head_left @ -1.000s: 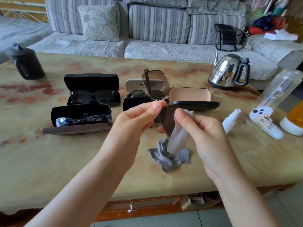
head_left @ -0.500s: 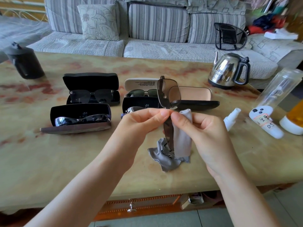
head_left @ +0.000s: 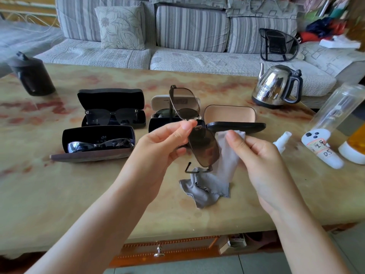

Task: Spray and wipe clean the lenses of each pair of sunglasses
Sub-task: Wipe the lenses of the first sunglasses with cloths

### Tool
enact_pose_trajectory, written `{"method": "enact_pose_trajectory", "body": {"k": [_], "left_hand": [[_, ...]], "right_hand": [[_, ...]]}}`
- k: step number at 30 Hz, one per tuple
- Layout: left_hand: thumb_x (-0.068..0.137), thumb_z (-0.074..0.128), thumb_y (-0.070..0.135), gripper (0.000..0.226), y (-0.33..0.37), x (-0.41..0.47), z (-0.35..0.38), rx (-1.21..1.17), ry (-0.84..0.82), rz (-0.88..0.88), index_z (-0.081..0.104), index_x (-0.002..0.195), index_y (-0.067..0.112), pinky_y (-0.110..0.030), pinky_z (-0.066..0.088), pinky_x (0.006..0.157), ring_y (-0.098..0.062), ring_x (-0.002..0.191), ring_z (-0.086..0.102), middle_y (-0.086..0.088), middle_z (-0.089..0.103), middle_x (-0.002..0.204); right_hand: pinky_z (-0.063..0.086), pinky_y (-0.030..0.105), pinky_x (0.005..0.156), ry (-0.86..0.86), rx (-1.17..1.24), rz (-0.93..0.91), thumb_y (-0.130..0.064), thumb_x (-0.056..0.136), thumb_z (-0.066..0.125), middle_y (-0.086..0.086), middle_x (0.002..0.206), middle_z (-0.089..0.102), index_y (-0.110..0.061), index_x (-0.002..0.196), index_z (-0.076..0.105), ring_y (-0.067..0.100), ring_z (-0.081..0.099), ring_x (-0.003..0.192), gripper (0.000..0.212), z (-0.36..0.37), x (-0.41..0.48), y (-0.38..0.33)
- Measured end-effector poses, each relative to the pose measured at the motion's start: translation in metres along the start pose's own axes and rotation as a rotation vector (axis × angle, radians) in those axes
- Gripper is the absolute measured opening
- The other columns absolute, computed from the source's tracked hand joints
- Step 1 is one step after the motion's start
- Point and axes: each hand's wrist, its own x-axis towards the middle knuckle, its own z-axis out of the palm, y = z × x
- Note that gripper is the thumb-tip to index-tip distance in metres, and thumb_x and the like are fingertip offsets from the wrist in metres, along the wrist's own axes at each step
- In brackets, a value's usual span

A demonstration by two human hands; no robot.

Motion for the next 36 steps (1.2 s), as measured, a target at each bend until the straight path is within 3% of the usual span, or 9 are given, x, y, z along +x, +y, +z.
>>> {"method": "enact_pose_trajectory", "body": {"k": [5, 8, 12, 17, 21, 24, 28, 31, 36], "left_hand": [[0.067, 0.065, 0.034, 0.024, -0.001, 0.000, 0.002, -0.028, -0.005, -0.042, 0.078, 0.084, 0.025, -0.019, 0.046, 0.082, -0.003, 0.081, 0.058, 0.013, 0.070, 0.087], [0.068, 0.064, 0.033, 0.021, -0.002, 0.000, 0.004, -0.031, -0.010, -0.069, 0.079, 0.082, 0.026, -0.018, 0.045, 0.083, 0.001, 0.075, 0.057, 0.016, 0.068, 0.080], [0.075, 0.059, 0.031, 0.022, 0.002, -0.001, 0.000, 0.033, -0.033, -0.055, 0.073, 0.090, 0.023, -0.020, 0.043, 0.084, 0.004, 0.067, 0.059, 0.018, 0.066, 0.070], [0.074, 0.060, 0.038, 0.021, 0.015, 0.002, -0.011, 0.292, -0.098, 0.001, 0.079, 0.079, 0.028, -0.022, 0.043, 0.087, 0.004, 0.085, 0.065, 0.015, 0.074, 0.089], [0.085, 0.063, 0.031, 0.017, 0.023, 0.002, -0.018, 0.550, -0.172, 0.040, 0.077, 0.083, 0.023, -0.012, 0.049, 0.080, -0.001, 0.085, 0.067, 0.008, 0.076, 0.087], [0.087, 0.065, 0.026, 0.015, 0.027, 0.002, -0.020, 0.653, -0.206, 0.080, 0.077, 0.078, 0.026, -0.005, 0.045, 0.072, 0.002, 0.080, 0.067, 0.009, 0.075, 0.085], [0.082, 0.067, 0.031, 0.014, 0.029, 0.003, -0.022, 0.784, -0.225, 0.149, 0.076, 0.072, 0.035, -0.009, 0.046, 0.079, 0.001, 0.083, 0.068, 0.015, 0.072, 0.087], [0.080, 0.065, 0.036, 0.013, 0.031, 0.000, -0.022, 0.900, -0.259, 0.215, 0.076, 0.073, 0.040, -0.008, 0.042, 0.084, 0.006, 0.091, 0.063, 0.022, 0.066, 0.093], [0.080, 0.072, 0.028, 0.011, 0.034, -0.004, -0.021, 0.999, -0.205, 0.306, 0.076, 0.073, 0.036, 0.001, 0.036, 0.073, 0.009, 0.085, 0.059, 0.017, 0.063, 0.088]], "right_hand": [[0.047, 0.030, 0.092, 0.023, -0.045, -0.050, -0.040, 0.096, 0.049, 0.000, 0.084, 0.075, -0.015, 0.080, 0.072, 0.014, 0.068, 0.092, 0.038, -0.005, 0.002, 0.001], [0.043, 0.018, 0.079, 0.018, -0.183, -0.173, -0.040, 0.095, 0.040, 0.021, 0.088, 0.066, 0.003, 0.082, 0.062, 0.031, 0.060, 0.090, 0.050, -0.003, -0.002, -0.005], [0.035, 0.031, 0.070, 0.022, -0.303, -0.165, -0.046, 0.094, 0.040, 0.032, 0.089, 0.057, 0.010, 0.092, 0.055, 0.040, 0.050, 0.082, 0.058, -0.010, 0.003, -0.001], [0.024, 0.033, 0.063, -0.038, -0.536, 0.034, -0.030, 0.100, 0.046, 0.006, 0.068, 0.037, 0.010, 0.074, 0.042, 0.017, 0.035, 0.067, 0.048, -0.026, 0.017, 0.019], [0.036, 0.031, 0.066, -0.053, -0.672, 0.085, -0.032, 0.098, 0.053, -0.003, 0.068, 0.053, -0.011, 0.071, 0.055, 0.014, 0.048, 0.066, 0.034, -0.029, 0.024, 0.031], [0.044, 0.010, 0.082, 0.054, -0.508, -0.008, -0.028, 0.097, 0.055, -0.015, 0.095, 0.066, -0.028, 0.096, 0.066, -0.004, 0.062, 0.085, 0.011, -0.025, 0.026, 0.021], [0.051, 0.023, 0.093, 0.025, -0.230, -0.234, -0.033, 0.096, 0.050, -0.010, 0.113, 0.070, -0.022, 0.117, 0.067, 0.006, 0.067, 0.104, 0.029, -0.025, 0.029, -0.006], [0.054, 0.025, 0.090, -0.100, -0.179, -0.226, -0.030, 0.094, 0.052, -0.003, 0.110, 0.073, -0.020, 0.116, 0.069, 0.011, 0.068, 0.104, 0.029, -0.020, 0.027, -0.016], [0.053, 0.014, 0.072, -0.160, -0.117, -0.140, -0.013, 0.092, 0.058, -0.002, 0.094, 0.076, -0.012, 0.101, 0.074, 0.008, 0.072, 0.084, 0.018, -0.013, 0.020, -0.019]]}}
